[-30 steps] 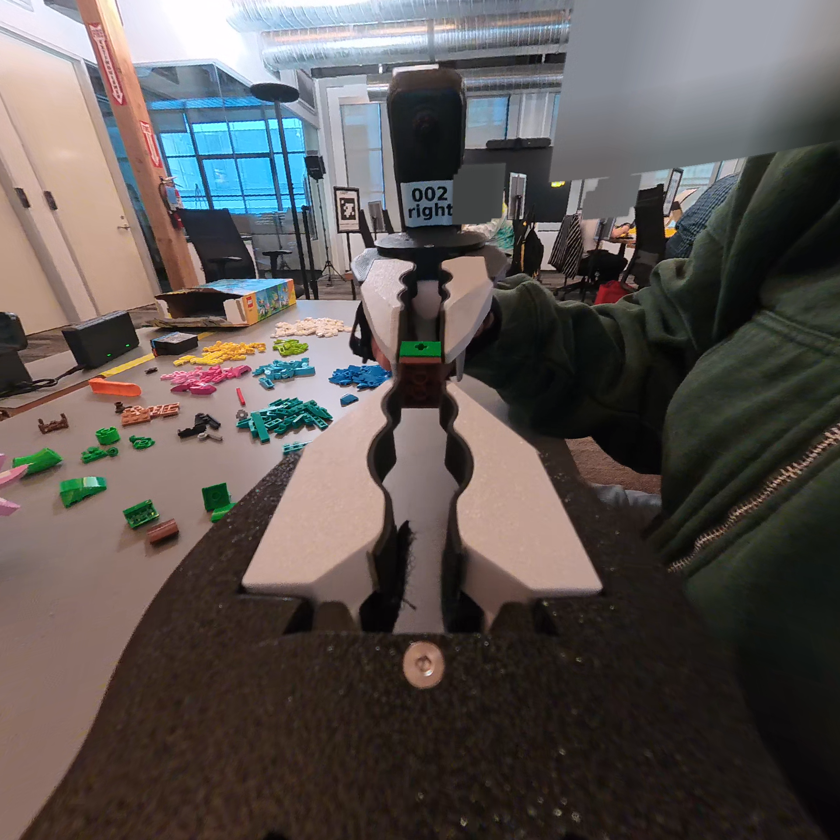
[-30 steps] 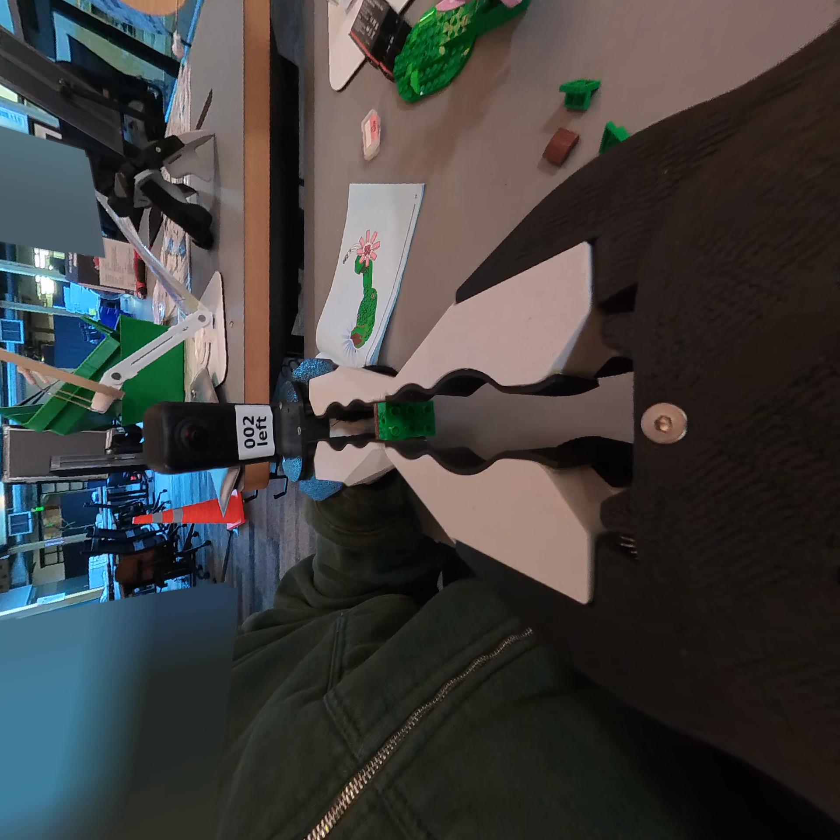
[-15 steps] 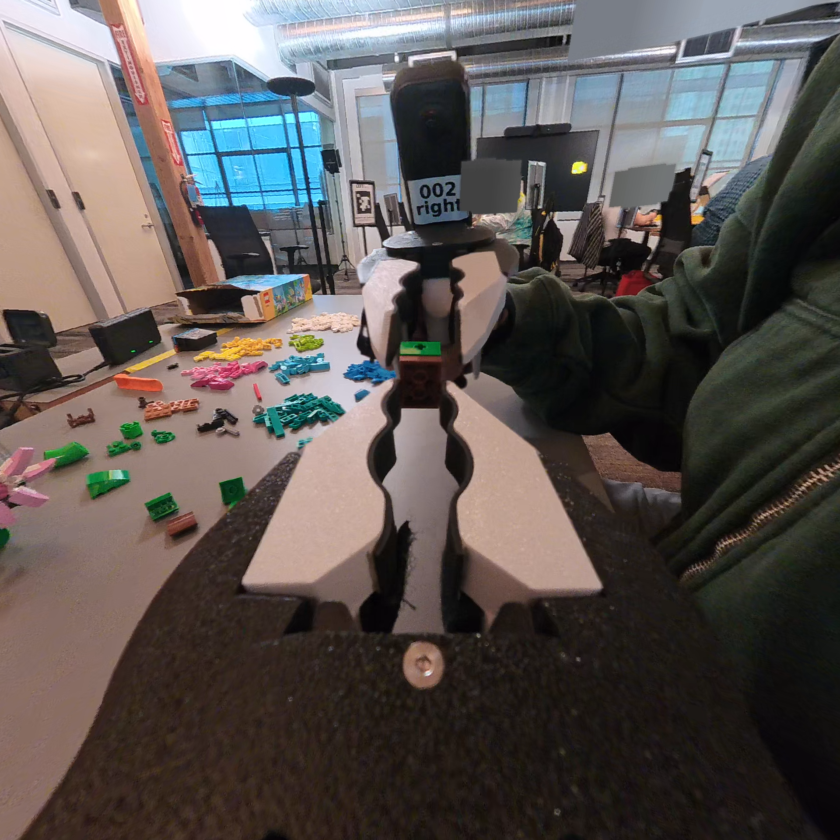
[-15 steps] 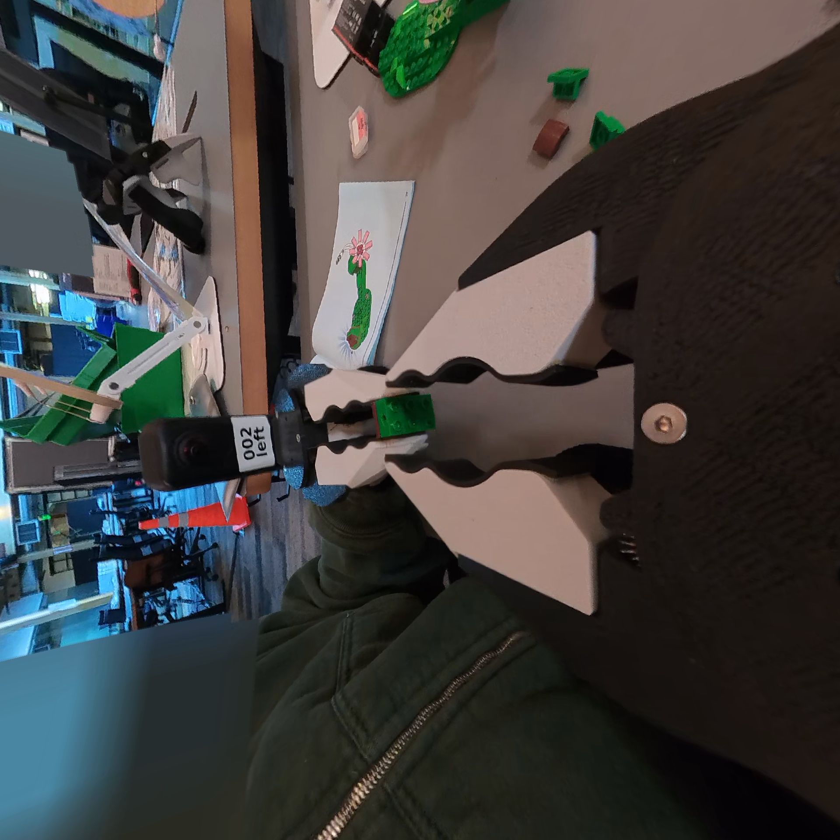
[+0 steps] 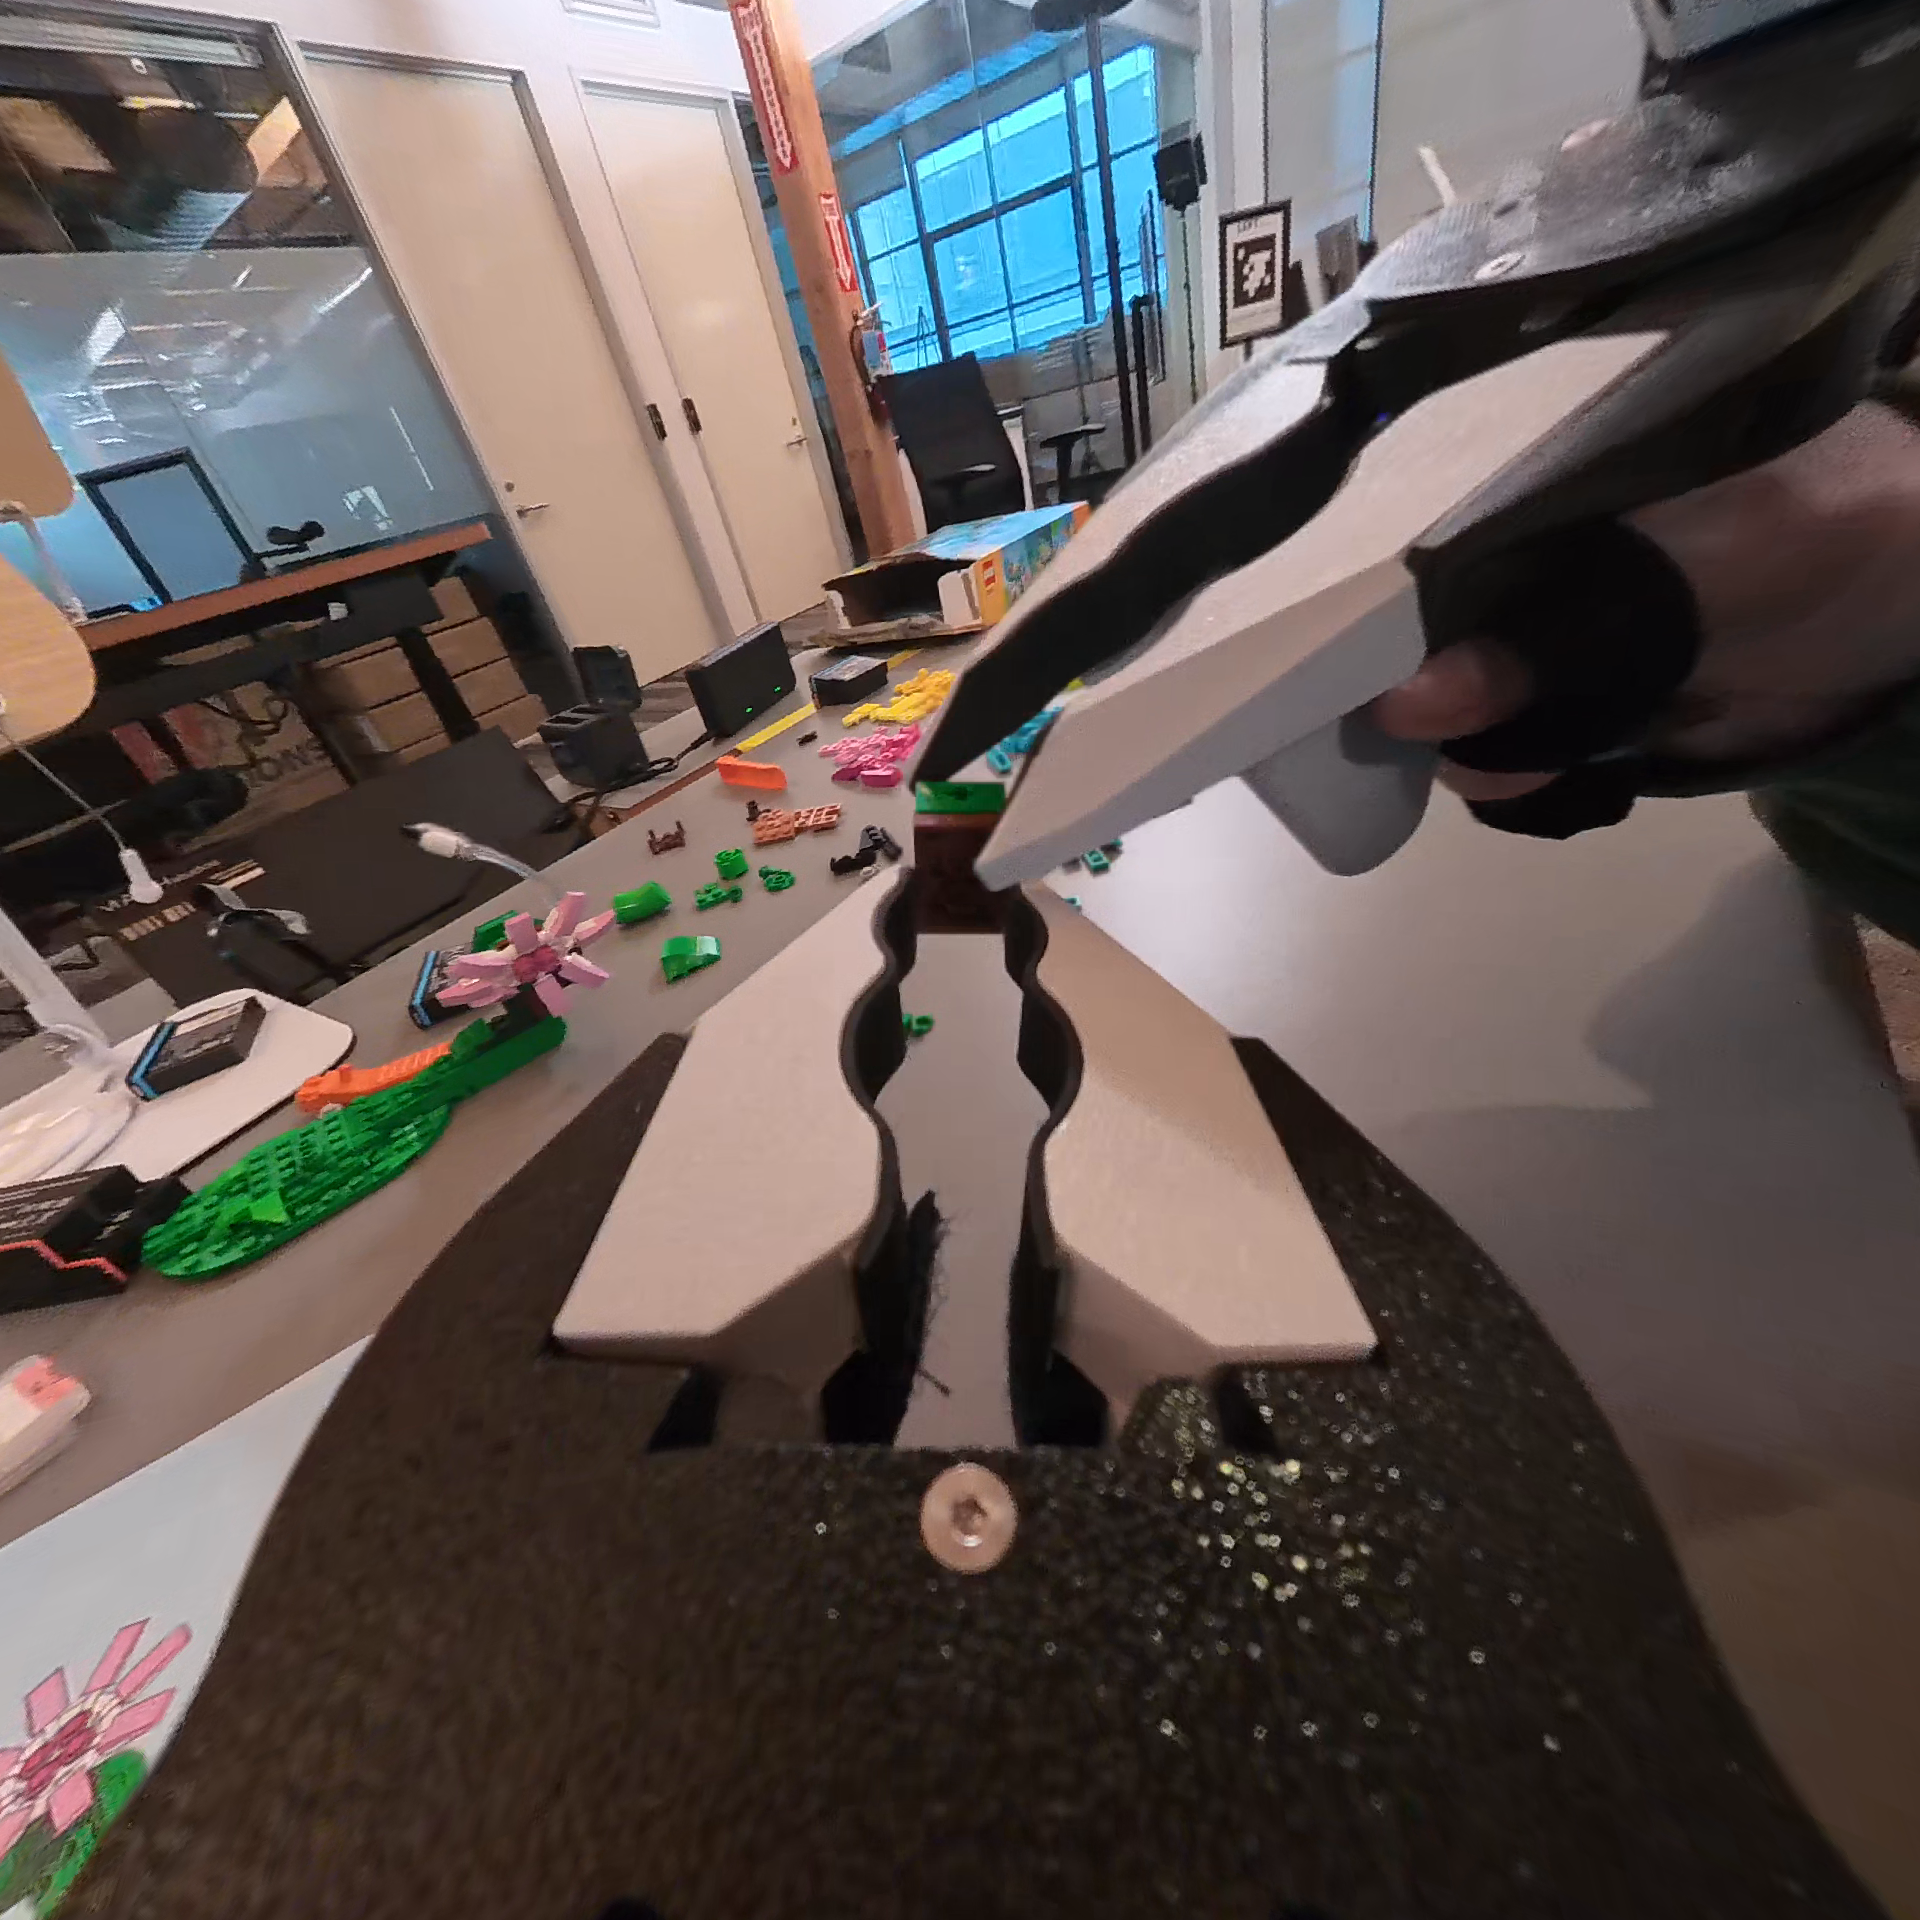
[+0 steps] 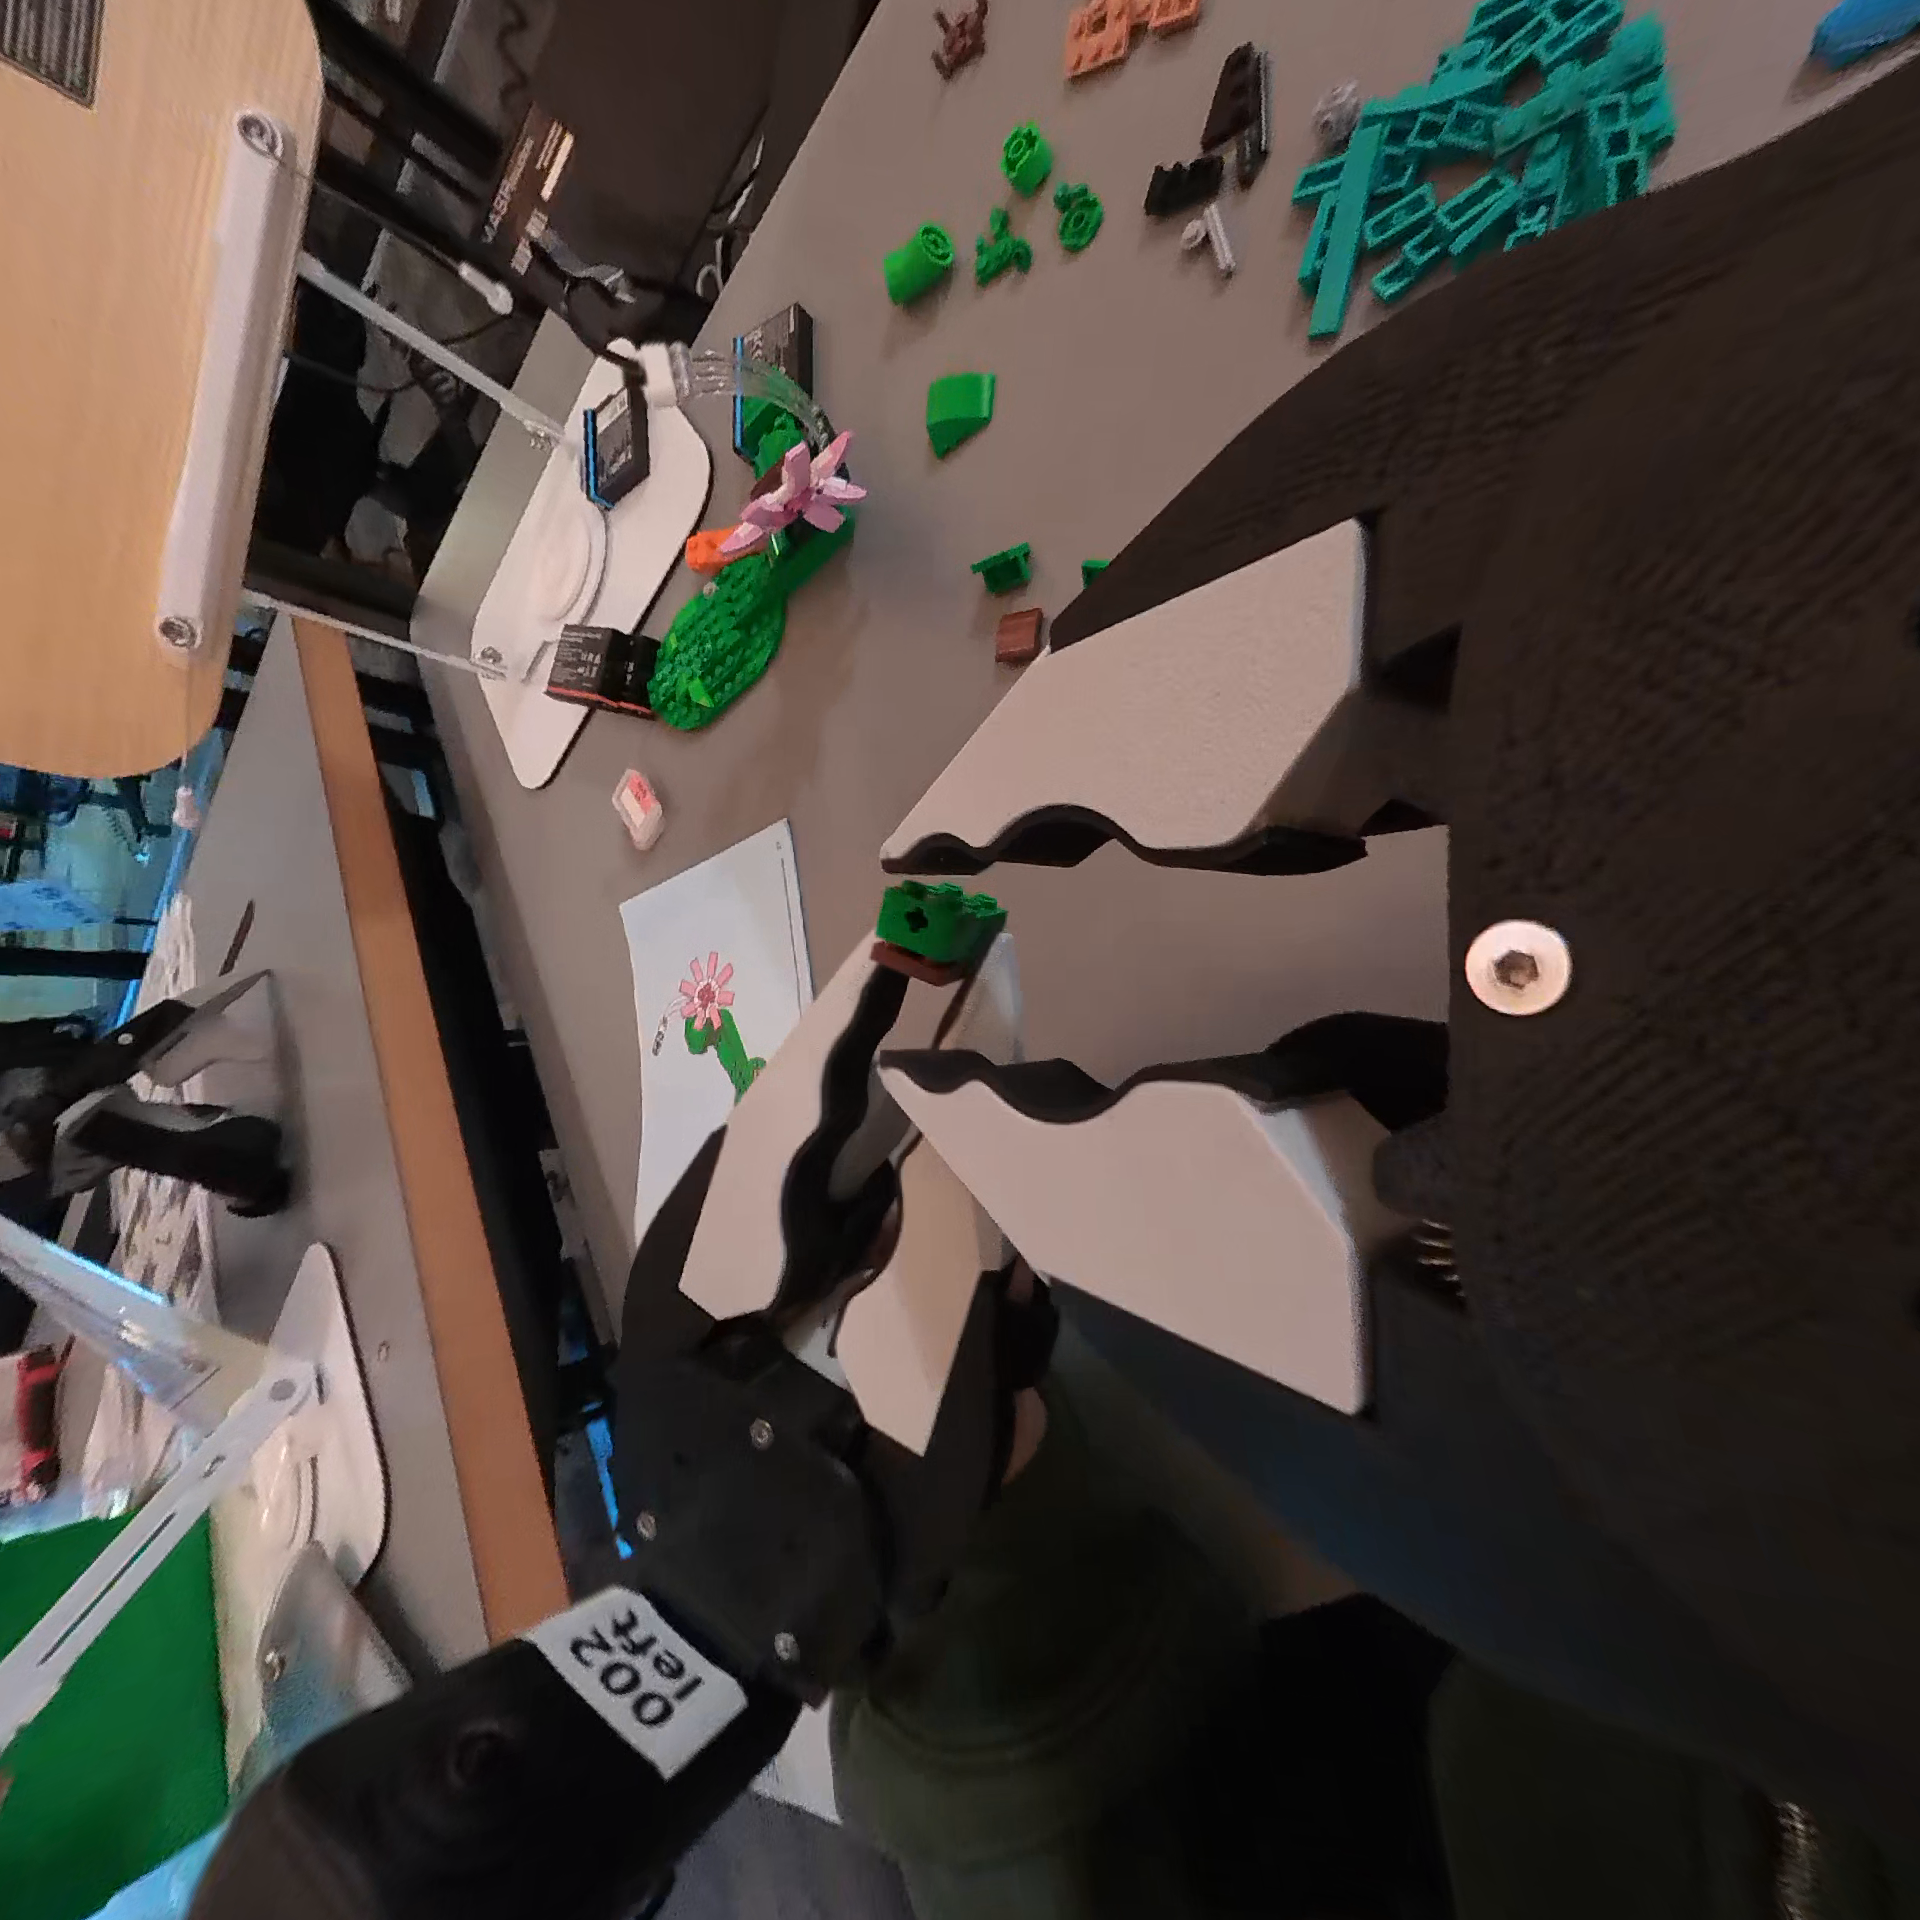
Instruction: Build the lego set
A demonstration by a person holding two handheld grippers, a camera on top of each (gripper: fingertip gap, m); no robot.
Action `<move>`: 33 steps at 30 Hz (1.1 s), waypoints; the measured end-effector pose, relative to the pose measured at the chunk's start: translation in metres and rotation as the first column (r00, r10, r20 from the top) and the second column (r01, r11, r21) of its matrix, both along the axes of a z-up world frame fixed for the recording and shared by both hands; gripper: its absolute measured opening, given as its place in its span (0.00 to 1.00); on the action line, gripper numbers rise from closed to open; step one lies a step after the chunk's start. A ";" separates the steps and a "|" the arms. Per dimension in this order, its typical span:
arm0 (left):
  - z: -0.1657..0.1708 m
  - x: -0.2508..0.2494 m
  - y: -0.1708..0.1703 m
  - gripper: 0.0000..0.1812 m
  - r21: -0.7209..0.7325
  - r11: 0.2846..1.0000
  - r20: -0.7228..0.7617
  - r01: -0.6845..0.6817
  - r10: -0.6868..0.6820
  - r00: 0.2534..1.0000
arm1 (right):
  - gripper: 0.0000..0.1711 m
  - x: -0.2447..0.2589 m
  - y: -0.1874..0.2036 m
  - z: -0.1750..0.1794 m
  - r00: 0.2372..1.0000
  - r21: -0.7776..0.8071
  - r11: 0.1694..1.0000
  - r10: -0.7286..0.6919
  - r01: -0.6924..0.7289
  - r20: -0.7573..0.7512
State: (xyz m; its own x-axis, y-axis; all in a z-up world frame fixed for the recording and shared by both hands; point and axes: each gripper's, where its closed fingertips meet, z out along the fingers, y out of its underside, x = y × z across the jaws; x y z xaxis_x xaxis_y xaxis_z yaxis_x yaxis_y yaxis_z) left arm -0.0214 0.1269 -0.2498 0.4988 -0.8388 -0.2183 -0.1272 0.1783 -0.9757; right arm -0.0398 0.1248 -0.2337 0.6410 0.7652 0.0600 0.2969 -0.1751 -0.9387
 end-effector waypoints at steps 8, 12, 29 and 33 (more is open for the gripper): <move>-0.002 0.000 0.002 0.07 0.020 0.999 -0.031 -0.031 0.032 0.999 | 0.13 0.001 0.007 -0.008 0.996 0.015 0.999 -0.053 0.052 0.076; -0.002 -0.001 0.004 0.07 0.056 0.996 -0.062 -0.069 0.073 0.995 | 0.10 0.002 0.010 -0.009 0.994 0.023 0.997 -0.075 0.073 0.081; -0.009 -0.005 0.014 0.07 0.201 0.953 -0.209 -0.228 0.269 0.940 | 0.08 0.001 0.015 -0.016 0.989 0.099 0.991 -0.097 0.086 0.114; 0.002 -0.012 0.016 0.08 0.130 0.966 -0.094 -0.223 0.236 0.967 | 0.29 -0.005 0.004 0.010 0.993 0.121 0.992 0.048 -0.035 -0.108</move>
State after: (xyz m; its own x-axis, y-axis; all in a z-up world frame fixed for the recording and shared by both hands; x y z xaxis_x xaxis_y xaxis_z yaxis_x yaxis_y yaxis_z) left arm -0.0337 0.1430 -0.2481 0.6431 -0.6696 -0.3717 -0.2817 0.2445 -0.9278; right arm -0.0452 0.1291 -0.2232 0.6164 0.7831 0.0825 0.1947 -0.0501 -0.9796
